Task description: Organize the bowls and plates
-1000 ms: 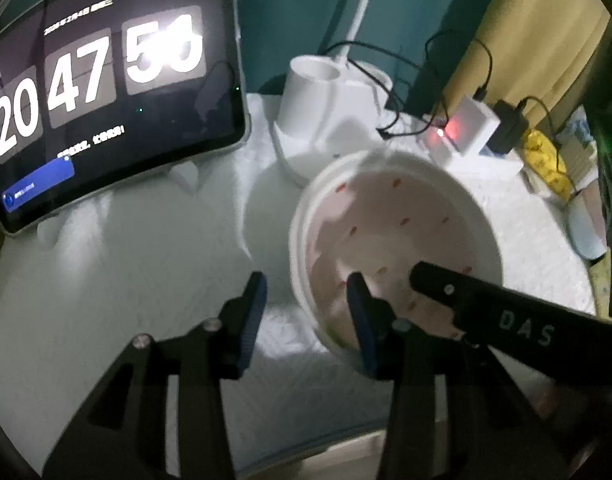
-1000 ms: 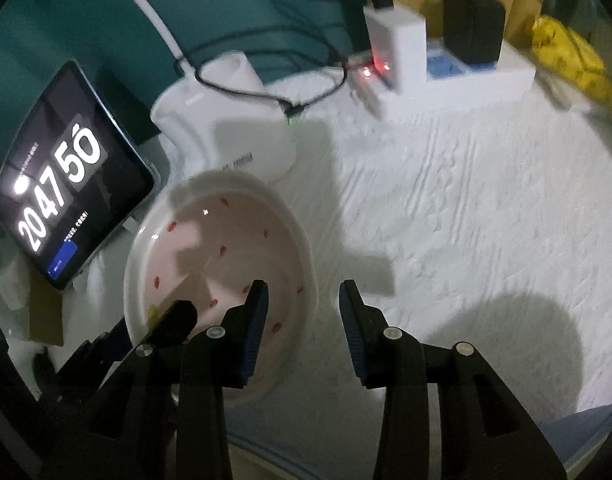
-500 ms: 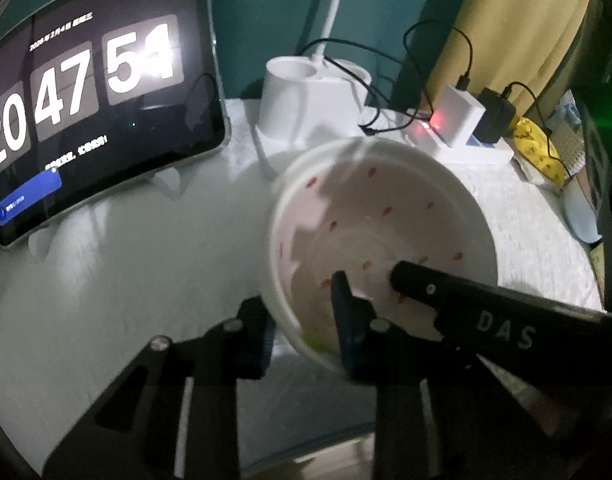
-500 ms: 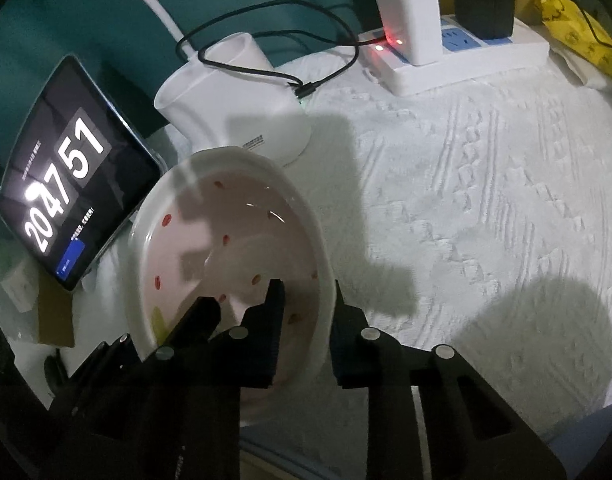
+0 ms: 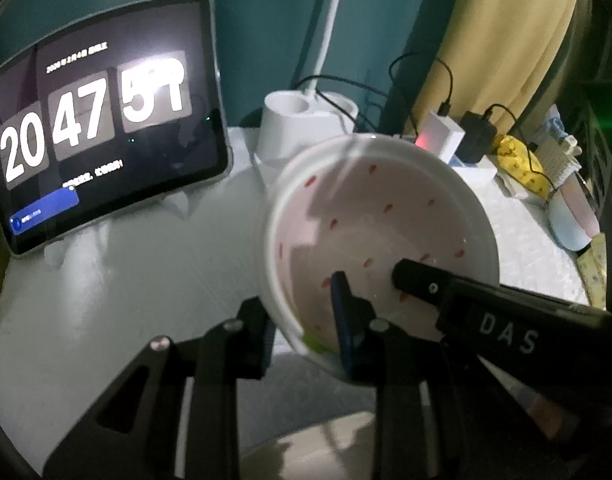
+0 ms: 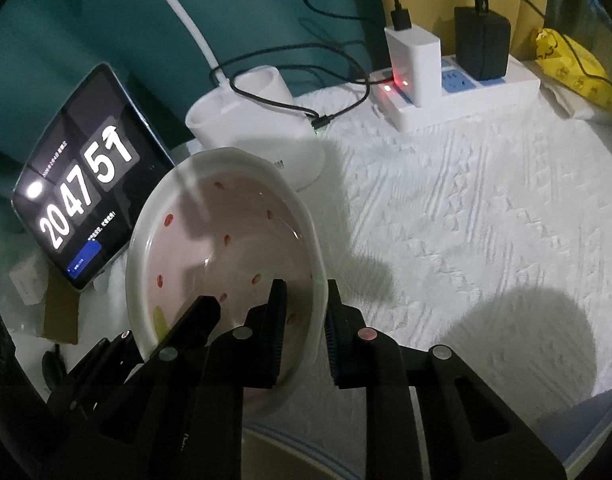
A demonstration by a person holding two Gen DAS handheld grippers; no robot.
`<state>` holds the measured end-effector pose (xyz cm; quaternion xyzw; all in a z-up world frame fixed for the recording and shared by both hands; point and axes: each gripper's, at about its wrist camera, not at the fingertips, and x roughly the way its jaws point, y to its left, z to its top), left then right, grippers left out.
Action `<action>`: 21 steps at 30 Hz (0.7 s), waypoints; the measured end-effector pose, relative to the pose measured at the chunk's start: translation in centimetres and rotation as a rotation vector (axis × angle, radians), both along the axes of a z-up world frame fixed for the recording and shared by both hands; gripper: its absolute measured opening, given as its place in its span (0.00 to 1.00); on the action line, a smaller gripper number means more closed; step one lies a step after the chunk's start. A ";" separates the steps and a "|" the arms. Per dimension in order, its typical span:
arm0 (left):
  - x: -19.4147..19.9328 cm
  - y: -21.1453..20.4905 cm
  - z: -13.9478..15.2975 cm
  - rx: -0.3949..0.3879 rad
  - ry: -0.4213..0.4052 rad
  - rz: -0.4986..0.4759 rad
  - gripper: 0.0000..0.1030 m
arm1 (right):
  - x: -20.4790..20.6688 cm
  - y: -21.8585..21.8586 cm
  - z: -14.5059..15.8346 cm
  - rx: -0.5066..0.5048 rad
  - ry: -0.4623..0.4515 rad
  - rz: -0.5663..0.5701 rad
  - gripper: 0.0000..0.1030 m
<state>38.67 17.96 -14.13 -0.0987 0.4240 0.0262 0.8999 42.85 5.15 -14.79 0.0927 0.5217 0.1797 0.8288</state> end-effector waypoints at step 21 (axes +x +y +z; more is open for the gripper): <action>-4.2 -1.7 3.6 0.016 -0.087 -0.006 0.25 | -3.8 -2.3 4.0 0.023 -0.091 0.009 0.19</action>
